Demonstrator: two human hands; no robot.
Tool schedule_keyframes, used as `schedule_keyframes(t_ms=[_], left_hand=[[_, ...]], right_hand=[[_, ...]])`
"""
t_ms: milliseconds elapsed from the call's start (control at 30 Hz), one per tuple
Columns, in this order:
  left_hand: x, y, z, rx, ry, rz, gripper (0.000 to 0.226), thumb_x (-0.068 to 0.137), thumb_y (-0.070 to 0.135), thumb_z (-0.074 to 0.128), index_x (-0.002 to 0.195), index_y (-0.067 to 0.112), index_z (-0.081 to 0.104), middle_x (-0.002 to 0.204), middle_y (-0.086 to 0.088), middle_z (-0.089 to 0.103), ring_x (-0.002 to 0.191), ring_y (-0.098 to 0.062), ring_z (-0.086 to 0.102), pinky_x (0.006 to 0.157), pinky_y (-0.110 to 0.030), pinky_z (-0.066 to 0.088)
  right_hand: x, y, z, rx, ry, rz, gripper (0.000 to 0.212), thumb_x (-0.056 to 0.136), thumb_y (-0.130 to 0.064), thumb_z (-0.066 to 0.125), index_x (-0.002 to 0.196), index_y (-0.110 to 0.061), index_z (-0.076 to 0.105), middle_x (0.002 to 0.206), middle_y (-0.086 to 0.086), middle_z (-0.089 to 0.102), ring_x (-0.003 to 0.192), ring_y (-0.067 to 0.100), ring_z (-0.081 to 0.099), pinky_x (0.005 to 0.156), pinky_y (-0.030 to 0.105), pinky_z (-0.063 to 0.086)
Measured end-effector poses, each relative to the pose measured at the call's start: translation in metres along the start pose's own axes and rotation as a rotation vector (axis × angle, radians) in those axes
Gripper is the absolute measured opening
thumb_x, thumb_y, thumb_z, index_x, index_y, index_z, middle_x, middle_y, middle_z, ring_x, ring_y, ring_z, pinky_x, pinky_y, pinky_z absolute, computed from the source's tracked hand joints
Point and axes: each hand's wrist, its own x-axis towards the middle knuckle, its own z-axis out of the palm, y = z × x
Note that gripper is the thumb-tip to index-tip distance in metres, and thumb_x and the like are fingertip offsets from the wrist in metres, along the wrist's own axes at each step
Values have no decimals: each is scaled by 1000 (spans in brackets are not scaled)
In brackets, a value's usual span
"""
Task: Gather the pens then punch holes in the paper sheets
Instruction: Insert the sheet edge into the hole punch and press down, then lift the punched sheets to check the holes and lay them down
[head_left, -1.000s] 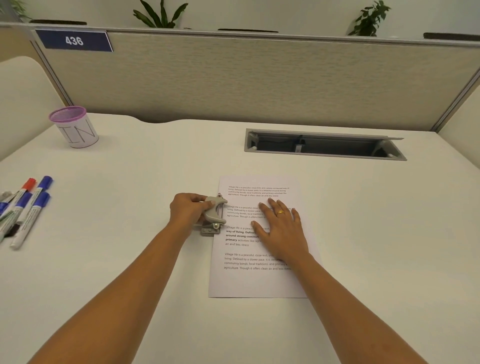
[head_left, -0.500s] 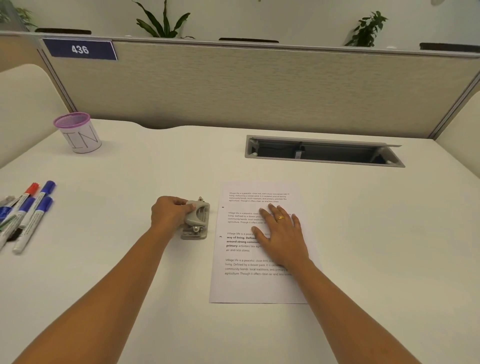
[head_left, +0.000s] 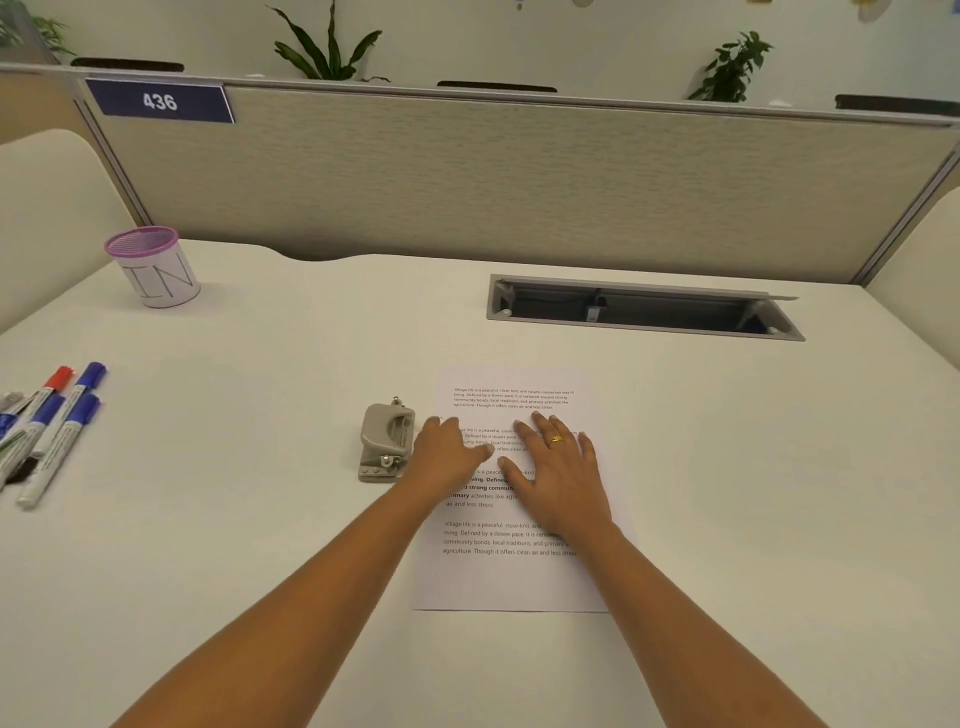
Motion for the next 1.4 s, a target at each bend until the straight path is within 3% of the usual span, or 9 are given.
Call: schedule_keyframes(t_ms=[300,500,667,867,1033,1167,1233,1333,1400], left_hand=[[11,11,-5,-286,80,-214,74,78,35,70,137,12,34,141,-15,36,124,-31,44,94,-39,43],[12,13,-5,-626,14,-316,72,78,22,72,137,11,31,133,-16,48,110,-33,57,90,-47,51],[7,11,-6,-804,64,-332,62,83,4,65,136,9,33,127,-18,54,106,-36,60,80,-43,52],[-3,7,-10,-714,97,-213,22,85,-6,56,104,2,63,104,-21,67,83,-33,64,77,-43,54],[-16,8,-10,-775,131,-66,21,86,-3,56,97,13,63,93,-9,68,75,-24,66,66,-35,56],[-28,10,-13,-873,110,71,23,86,-2,56,103,12,62,100,-9,69,86,-29,67,74,-41,56],[-33,14,-14,-917,97,139,25,86,-2,57,109,8,61,98,-8,70,85,-27,68,72,-39,57],[-42,24,-18,-952,103,228,23,86,0,58,106,10,62,95,-3,71,78,-19,70,64,-31,59],[-47,32,-21,-969,128,274,21,86,2,58,104,13,62,95,-3,71,79,-19,71,64,-31,59]], right_hand=[[0,-1,-2,-2,7,-9,59,92,-56,32,144,-30,27,157,-3,20,145,13,10,117,41,2],[0,-1,-3,2,2,-14,59,92,-56,31,145,-30,26,157,-3,20,145,14,10,118,41,2],[0,1,-1,21,3,-17,59,92,-56,32,144,-29,28,156,-2,21,145,14,11,117,42,2],[1,-1,-10,211,-24,6,51,91,-46,47,137,-24,42,151,-3,32,142,13,19,117,36,4],[-13,16,-38,626,243,176,39,86,-16,62,124,-10,53,132,5,51,126,20,45,100,17,27],[-27,45,-57,806,229,412,62,86,-20,64,139,-9,33,142,10,41,131,24,39,105,30,32],[-31,56,-66,942,187,479,62,88,-25,62,140,-12,32,137,10,48,125,25,47,101,35,39],[-34,59,-82,1154,125,472,39,90,-25,58,126,-11,49,123,11,62,102,24,62,78,31,49],[-35,56,-94,1199,174,419,21,92,-18,55,111,-10,56,116,12,66,95,24,64,78,33,53]])
